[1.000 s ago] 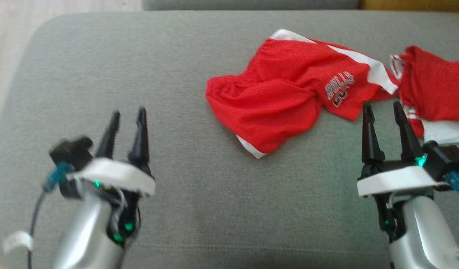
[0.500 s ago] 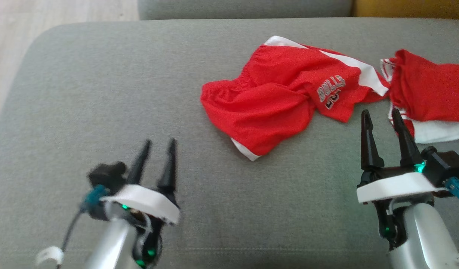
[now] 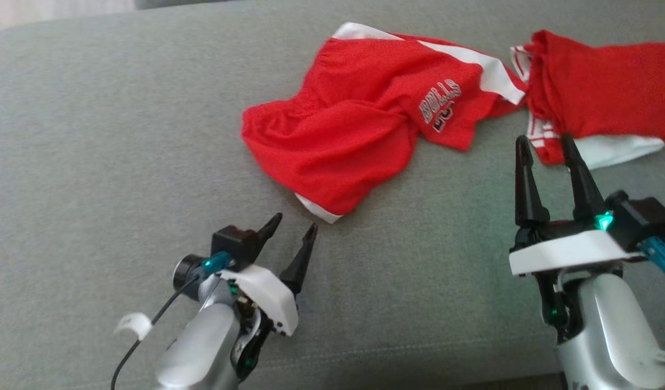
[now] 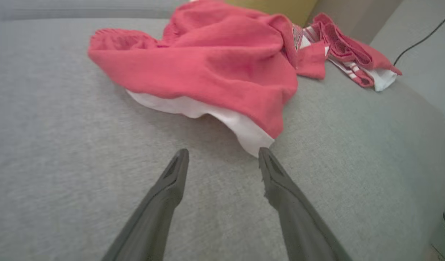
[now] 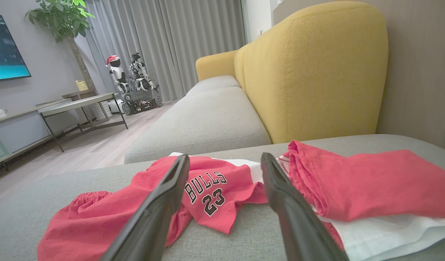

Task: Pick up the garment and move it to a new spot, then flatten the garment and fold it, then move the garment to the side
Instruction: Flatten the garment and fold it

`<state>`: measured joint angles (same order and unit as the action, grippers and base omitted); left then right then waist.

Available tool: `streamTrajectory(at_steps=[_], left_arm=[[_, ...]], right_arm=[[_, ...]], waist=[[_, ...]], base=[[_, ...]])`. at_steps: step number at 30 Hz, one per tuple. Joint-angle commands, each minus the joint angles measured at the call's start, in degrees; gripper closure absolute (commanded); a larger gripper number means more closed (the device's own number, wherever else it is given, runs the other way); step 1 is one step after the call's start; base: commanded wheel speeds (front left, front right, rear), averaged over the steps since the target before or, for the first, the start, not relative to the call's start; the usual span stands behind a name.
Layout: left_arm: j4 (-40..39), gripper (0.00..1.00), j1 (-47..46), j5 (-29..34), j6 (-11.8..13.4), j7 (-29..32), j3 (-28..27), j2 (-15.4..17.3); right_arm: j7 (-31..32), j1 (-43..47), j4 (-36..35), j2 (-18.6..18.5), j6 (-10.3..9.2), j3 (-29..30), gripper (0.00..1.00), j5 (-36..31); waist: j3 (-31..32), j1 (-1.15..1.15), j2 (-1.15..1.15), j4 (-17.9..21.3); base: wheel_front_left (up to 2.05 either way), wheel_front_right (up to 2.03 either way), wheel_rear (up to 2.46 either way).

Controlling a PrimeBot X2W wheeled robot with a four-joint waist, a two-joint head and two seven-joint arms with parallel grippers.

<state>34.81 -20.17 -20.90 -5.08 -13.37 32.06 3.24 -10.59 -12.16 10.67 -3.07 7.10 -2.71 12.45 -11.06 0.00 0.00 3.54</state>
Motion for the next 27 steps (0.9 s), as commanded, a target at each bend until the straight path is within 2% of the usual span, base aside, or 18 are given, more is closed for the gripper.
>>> streamTrajectory(at_steps=[1, 9, 15, 16, 17, 22, 27], left_arm=[[-0.54, 0.0, -2.53, 0.43, -0.05, -0.18, -0.82, 0.02], [4.89, 0.0, -6.93, -0.43, 0.15, -0.51, 2.54, -0.31], [3.97, 0.0, -9.08, -3.55, -0.08, -1.29, 4.99, -0.34], [3.8, 0.53, -9.29, -4.15, -0.23, -1.34, 5.48, -0.34], [3.63, 1.0, -9.49, -4.74, -0.42, -1.39, 6.02, -0.34], [1.59, 1.0, -10.93, -6.89, -1.0, -1.53, 8.02, -0.35], [-6.18, 1.0, -12.31, -12.33, -1.91, -1.57, 11.16, -0.35]], right_arm=[[-0.16, -2.38, -1.93, 0.18, 0.39, -1.58, 0.0, -0.22], [-0.86, -4.34, -1.16, 0.18, 0.39, -2.7, 0.0, 0.5], [-1.42, -4.69, -0.29, 0.19, 0.39, -2.73, 0.0, 0.81], [-1.52, -4.7, -0.14, 0.19, 0.39, -2.75, 0.0, 0.84], [-1.61, -4.71, 0.04, 0.19, 0.39, -2.75, 0.0, 0.86], [-2.02, -4.72, 1.09, 0.19, 0.39, -2.53, 0.0, 1.08], [-2.45, -4.3, 2.27, 0.19, 0.39, -2.6, 0.0, 1.5]], waist=[[-1.23, 0.0, 0.0, 1.38], [-3.2, 0.0, 0.0, 4.7], [-3.41, 0.0, 0.0, 5.88], [-3.36, 0.0, 0.0, 5.97], [-3.28, 0.0, 0.0, 6.02], [-2.28, 0.0, 0.0, 5.9], [-0.32, 0.0, 0.0, 5.55]], base=[[0.0, 0.0, 0.0], [0.0, 0.0, 0.0], [0.0, 0.0, 0.0], [0.0, 0.0, 0.0], [0.0, 0.0, 0.0], [0.0, 0.0, 0.0], [0.0, 0.0, 0.0]])
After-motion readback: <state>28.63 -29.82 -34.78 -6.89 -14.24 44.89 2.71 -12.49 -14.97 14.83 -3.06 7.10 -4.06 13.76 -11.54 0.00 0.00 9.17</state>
